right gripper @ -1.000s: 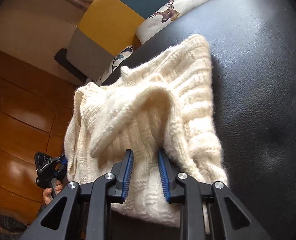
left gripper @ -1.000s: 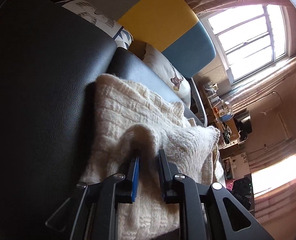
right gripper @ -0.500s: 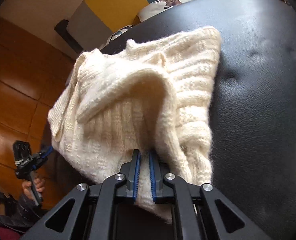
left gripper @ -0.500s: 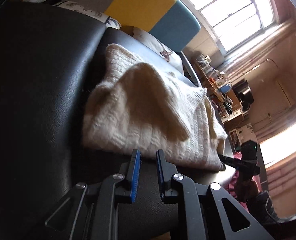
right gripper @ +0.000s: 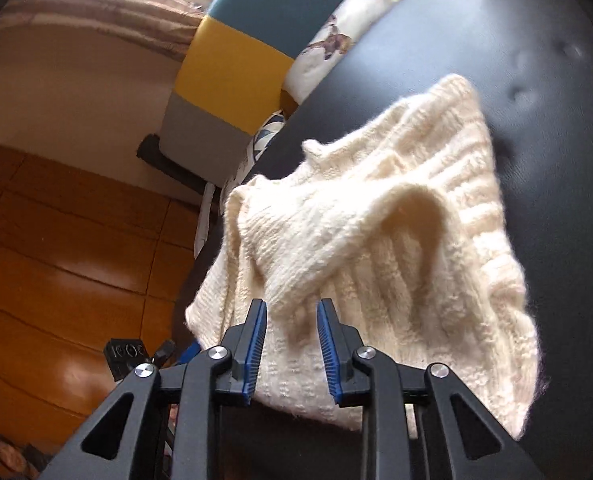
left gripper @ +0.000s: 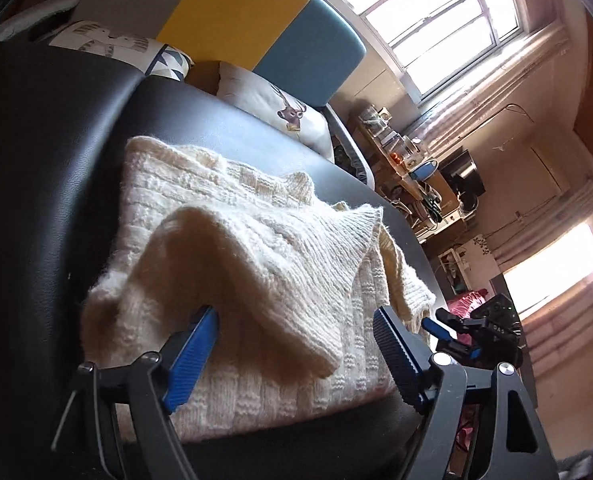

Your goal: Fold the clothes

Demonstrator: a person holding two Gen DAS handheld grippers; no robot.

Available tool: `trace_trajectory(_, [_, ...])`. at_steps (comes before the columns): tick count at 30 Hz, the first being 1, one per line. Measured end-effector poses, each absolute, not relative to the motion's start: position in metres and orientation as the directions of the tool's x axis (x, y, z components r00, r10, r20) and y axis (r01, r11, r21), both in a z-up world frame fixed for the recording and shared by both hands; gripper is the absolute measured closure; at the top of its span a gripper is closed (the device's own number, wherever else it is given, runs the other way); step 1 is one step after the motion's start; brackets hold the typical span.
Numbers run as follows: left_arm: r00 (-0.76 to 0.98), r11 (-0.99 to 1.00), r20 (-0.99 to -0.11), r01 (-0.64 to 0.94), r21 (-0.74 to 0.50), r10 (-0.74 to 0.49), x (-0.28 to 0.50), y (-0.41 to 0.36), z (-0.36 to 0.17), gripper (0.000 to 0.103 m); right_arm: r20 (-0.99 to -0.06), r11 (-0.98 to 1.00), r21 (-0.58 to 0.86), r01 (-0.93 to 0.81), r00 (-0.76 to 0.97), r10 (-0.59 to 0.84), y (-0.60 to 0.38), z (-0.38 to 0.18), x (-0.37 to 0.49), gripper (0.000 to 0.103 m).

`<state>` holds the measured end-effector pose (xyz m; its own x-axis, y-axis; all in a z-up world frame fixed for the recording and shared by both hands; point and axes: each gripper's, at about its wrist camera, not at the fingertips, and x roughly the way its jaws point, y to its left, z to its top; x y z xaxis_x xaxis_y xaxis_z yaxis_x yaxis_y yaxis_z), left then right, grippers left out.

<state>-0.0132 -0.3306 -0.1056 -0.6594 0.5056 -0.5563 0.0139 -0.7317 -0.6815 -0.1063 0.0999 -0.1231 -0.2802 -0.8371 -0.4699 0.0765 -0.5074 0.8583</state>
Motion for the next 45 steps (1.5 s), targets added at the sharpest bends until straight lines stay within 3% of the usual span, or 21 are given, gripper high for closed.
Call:
trace_trajectory(2, [-0.643,-0.703,-0.548,0.020,-0.711,0.536,-0.025,-0.327,-0.113,0.024,-0.455,-0.480,0.877,0.021,-0.289,-0.843,0.100,-0.133,-0.111,0.074])
trace_trajectory(4, [-0.635,-0.674,-0.535,0.029,-0.738,0.558,-0.032,-0.327,-0.119,0.041,-0.442,-0.462,0.887,-0.001,-0.291,-0.848,0.097,-0.137,-0.116,0.074])
trace_trajectory(6, [-0.624,-0.658,-0.536,0.045,-0.751,0.569,-0.040,-0.324,-0.123,0.087,-0.421,-0.443,0.897,-0.001,-0.310,-0.852,0.094,-0.137,-0.122,0.074])
trace_trajectory(7, [-0.625,-0.654,-0.533,0.047,-0.755,0.570,-0.041,-0.324,-0.122,0.089,-0.406,-0.426,0.905,-0.002,-0.306,-0.861,0.090,-0.137,-0.126,0.074])
trace_trajectory(13, [-0.699,-0.573,-0.422,0.020,-0.819,0.578,-0.052,-0.346,-0.101,0.089,-0.365,-0.403,0.914,0.047,-0.342,-0.866,0.068,-0.118,-0.159,0.074])
trace_trajectory(17, [-0.737,-0.584,-0.423,0.047,-0.811,0.527,-0.074,-0.367,-0.089,0.087,-0.364,-0.410,0.911,0.036,-0.392,-0.845,0.071,-0.112,-0.185,0.074])
trace_trajectory(20, [-0.740,-0.607,-0.472,0.109,-0.787,0.480,-0.090,-0.381,-0.089,0.073,-0.388,-0.432,0.902,0.019,-0.407,-0.827,0.073,-0.111,-0.197,0.074])
trace_trajectory(23, [-0.756,-0.620,-0.478,0.124,-0.775,0.446,-0.090,-0.393,-0.086,0.040,-0.422,-0.481,0.874,0.063,-0.391,-0.818,0.068,-0.103,-0.194,0.074])
trace_trajectory(24, [-0.761,-0.643,-0.491,0.128,-0.755,0.424,-0.088,-0.396,-0.082,0.038,-0.451,-0.517,0.852,0.088,-0.379,-0.808,0.064,-0.100,-0.192,0.074])
trace_trajectory(26, [-0.754,-0.725,-0.539,0.122,-0.678,0.376,-0.086,-0.393,-0.075,0.038,-0.525,-0.601,0.786,0.146,-0.357,-0.773,0.053,-0.097,-0.185,0.074])
trace_trajectory(30, [-0.697,-0.920,-0.664,0.016,-0.391,0.270,-0.088,-0.360,-0.065,0.038,-0.659,-0.738,0.634,0.233,-0.337,-0.672,0.032,-0.103,-0.173,0.074])
trace_trajectory(34, [-0.625,-0.978,-0.753,-0.142,-0.150,0.206,-0.107,-0.314,-0.071,0.038,-0.671,-0.747,0.623,0.231,-0.332,-0.662,0.029,-0.113,-0.172,0.074])
trace_trajectory(40, [-0.519,-0.943,-0.815,-0.319,-0.094,0.257,-0.148,-0.273,-0.081,0.039,-0.674,-0.748,0.620,0.235,-0.328,-0.662,0.027,-0.116,-0.176,0.075])
trace_trajectory(44, [-0.442,-0.942,-0.858,-0.313,-0.125,0.261,-0.169,-0.269,-0.103,0.057,-0.681,-0.756,0.606,0.248,-0.329,-0.654,0.027,-0.114,-0.173,0.075])
trace_trajectory(45, [-0.446,-0.943,-0.854,-0.305,-0.136,0.268,-0.169,-0.270,-0.104,0.069,-0.683,-0.758,0.601,0.252,-0.330,-0.652,0.026,-0.113,-0.173,0.075])
